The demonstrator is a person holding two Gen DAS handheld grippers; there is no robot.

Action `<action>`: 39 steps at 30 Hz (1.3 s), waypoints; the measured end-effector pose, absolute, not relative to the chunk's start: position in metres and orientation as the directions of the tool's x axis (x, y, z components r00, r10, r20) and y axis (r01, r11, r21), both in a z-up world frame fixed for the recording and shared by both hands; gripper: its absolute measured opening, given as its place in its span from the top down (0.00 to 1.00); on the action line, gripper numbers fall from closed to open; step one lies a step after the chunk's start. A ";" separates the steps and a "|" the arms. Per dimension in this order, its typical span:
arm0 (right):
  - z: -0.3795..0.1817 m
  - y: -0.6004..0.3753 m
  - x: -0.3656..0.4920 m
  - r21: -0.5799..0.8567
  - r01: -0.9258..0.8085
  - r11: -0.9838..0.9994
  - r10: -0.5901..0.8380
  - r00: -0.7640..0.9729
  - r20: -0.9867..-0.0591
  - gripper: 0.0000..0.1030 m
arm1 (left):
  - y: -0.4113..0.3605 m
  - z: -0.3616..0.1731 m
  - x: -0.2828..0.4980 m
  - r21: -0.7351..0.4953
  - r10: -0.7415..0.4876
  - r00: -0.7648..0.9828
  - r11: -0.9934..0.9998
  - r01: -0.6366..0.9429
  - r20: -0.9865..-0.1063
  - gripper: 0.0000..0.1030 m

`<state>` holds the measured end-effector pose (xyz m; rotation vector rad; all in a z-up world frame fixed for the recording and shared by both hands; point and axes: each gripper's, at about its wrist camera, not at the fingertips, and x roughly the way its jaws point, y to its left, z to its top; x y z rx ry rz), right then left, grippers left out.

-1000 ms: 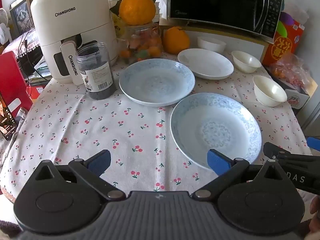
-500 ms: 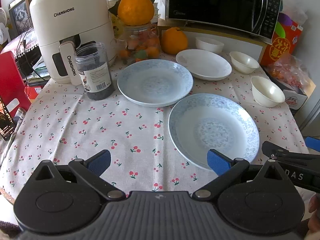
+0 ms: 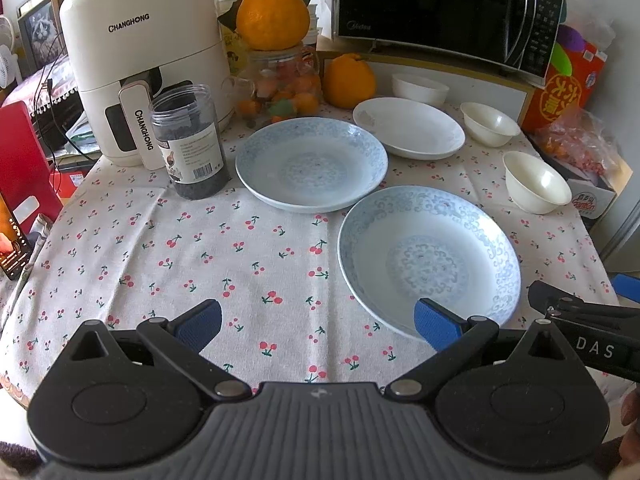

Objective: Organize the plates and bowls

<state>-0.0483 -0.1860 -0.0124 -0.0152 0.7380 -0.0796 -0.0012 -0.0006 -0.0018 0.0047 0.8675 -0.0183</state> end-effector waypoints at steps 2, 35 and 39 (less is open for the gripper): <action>-0.012 -0.186 -0.049 -0.041 0.068 0.997 -0.078 0.737 -0.672 0.00 | -0.001 -0.002 -0.001 -0.003 -0.014 0.646 1.000 0.018 -0.763 0.00; -0.015 -0.188 -0.050 -0.039 0.070 0.997 -0.078 0.733 -0.676 0.00 | 0.000 -0.003 -0.001 -0.002 -0.014 0.646 1.000 0.019 -0.763 0.00; -0.014 -0.188 -0.049 -0.040 0.068 0.997 -0.077 0.732 -0.677 0.00 | 0.000 -0.003 -0.001 -0.002 -0.014 0.646 1.000 0.019 -0.763 0.00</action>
